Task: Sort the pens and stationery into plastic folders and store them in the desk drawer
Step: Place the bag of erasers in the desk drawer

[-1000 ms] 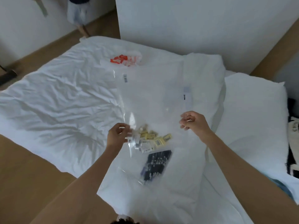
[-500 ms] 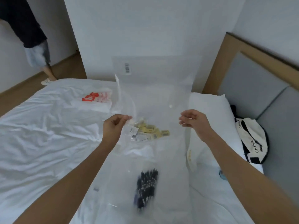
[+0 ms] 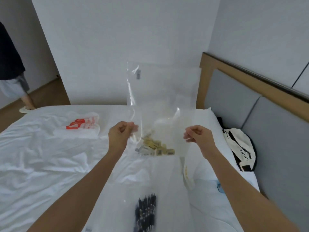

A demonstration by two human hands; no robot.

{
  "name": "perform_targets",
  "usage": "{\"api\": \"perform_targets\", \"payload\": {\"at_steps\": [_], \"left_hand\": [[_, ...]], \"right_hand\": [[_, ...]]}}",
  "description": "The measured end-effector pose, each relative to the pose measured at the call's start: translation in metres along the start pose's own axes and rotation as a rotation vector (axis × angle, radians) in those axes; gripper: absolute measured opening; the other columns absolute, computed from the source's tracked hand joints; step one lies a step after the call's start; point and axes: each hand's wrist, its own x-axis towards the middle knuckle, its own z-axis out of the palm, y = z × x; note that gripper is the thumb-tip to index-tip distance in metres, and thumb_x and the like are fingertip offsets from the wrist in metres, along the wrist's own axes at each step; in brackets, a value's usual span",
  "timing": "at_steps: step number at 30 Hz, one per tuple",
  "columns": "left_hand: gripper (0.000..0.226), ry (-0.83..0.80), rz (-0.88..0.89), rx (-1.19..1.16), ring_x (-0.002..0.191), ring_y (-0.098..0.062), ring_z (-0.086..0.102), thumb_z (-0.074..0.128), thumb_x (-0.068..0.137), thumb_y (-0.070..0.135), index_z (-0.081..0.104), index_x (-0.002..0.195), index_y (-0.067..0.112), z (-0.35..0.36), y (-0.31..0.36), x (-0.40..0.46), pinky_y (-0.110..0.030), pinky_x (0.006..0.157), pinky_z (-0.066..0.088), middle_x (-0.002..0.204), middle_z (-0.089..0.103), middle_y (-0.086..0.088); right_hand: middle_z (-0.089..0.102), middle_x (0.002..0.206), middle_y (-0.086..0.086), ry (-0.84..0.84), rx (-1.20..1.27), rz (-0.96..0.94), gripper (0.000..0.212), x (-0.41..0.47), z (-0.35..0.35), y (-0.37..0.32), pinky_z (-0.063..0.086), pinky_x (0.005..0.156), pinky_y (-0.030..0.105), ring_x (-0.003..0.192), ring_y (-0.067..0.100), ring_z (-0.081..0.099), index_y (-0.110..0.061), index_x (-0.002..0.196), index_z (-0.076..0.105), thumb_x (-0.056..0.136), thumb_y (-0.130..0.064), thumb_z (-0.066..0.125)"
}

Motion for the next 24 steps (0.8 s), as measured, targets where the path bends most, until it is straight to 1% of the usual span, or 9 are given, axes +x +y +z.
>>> {"api": "perform_targets", "payload": {"at_steps": [2,3,6,8,12,17,19,22,24], "left_hand": [[0.026,-0.010,0.012,0.050,0.083,-0.027,0.070,0.067,0.083,0.042,0.069,0.075,0.018,-0.005,0.001,-0.002,-0.052,0.083,0.054,0.080,0.074,-0.005],[0.021,-0.003,0.047,0.036,0.083,-0.025,0.071,0.066,0.085,0.037,0.069,0.076,0.018,-0.005,0.009,-0.003,-0.050,0.084,0.054,0.079,0.074,-0.004],[0.015,0.097,0.174,-0.086,0.079,-0.016,0.070,0.060,0.092,0.015,0.066,0.078,0.017,0.003,0.036,-0.009,-0.029,0.079,0.056,0.077,0.074,0.001],[0.019,0.126,0.237,-0.079,0.076,-0.013,0.068,0.059,0.092,0.013,0.064,0.075,0.020,0.010,0.048,-0.013,-0.025,0.074,0.055,0.072,0.071,0.005],[0.017,0.116,0.082,-0.116,0.083,-0.026,0.070,0.060,0.092,0.014,0.065,0.076,0.017,0.010,0.027,-0.010,-0.039,0.078,0.057,0.073,0.073,0.001],[0.016,0.098,0.221,-0.110,0.075,-0.015,0.069,0.060,0.092,0.012,0.066,0.078,0.015,0.010,0.049,-0.021,-0.028,0.076,0.058,0.076,0.072,-0.008],[0.015,0.117,0.239,-0.100,0.072,-0.010,0.067,0.059,0.093,0.013,0.064,0.079,0.012,0.013,0.056,-0.019,-0.025,0.072,0.057,0.073,0.070,-0.002],[0.016,0.115,0.112,-0.046,0.077,-0.014,0.070,0.060,0.092,0.018,0.061,0.077,0.014,0.010,0.033,-0.018,-0.037,0.076,0.059,0.076,0.070,-0.006],[0.015,0.101,0.062,-0.076,0.081,-0.022,0.071,0.058,0.093,0.018,0.061,0.080,0.011,0.010,0.027,-0.020,-0.033,0.073,0.059,0.080,0.071,-0.009]], "right_hand": [[0.067,0.067,0.010,0.013,0.015,0.000,0.007,-0.003,-0.001,-0.001,0.052,0.062,0.033,0.058,0.017,0.065,-0.001,0.084,0.064,0.088,0.002,0.060],[0.067,0.068,0.010,0.020,0.024,-0.021,0.007,-0.003,-0.001,-0.003,0.052,0.062,0.033,0.059,0.018,0.065,-0.002,0.084,0.064,0.088,0.001,0.060],[0.066,0.071,0.010,0.019,0.117,-0.125,0.007,-0.004,-0.001,-0.017,0.053,0.062,0.029,0.064,0.021,0.064,-0.006,0.087,0.063,0.089,-0.001,0.058],[0.067,0.071,0.009,0.021,0.132,-0.147,0.009,-0.003,0.001,-0.021,0.053,0.060,0.027,0.064,0.021,0.064,-0.007,0.088,0.063,0.090,-0.001,0.057],[0.066,0.072,0.013,0.007,0.070,-0.060,0.004,-0.009,0.005,-0.005,0.054,0.061,0.030,0.061,0.020,0.065,0.001,0.088,0.062,0.089,0.003,0.058],[0.068,0.072,0.009,0.025,0.205,-0.073,0.006,-0.018,0.002,-0.003,0.056,0.065,0.030,0.064,0.019,0.066,0.003,0.094,0.061,0.089,0.002,0.057],[0.068,0.073,0.008,0.067,0.273,-0.064,0.007,-0.018,0.005,-0.007,0.057,0.067,0.027,0.069,0.020,0.065,0.001,0.095,0.060,0.090,0.001,0.056],[0.067,0.072,0.008,0.011,0.180,-0.003,0.007,-0.020,0.011,0.000,0.056,0.062,0.028,0.064,0.019,0.066,-0.001,0.091,0.060,0.089,0.005,0.056],[0.066,0.073,0.012,0.001,0.150,0.006,0.006,-0.019,0.012,0.002,0.056,0.060,0.029,0.060,0.019,0.066,0.002,0.091,0.059,0.088,0.006,0.057]]}}
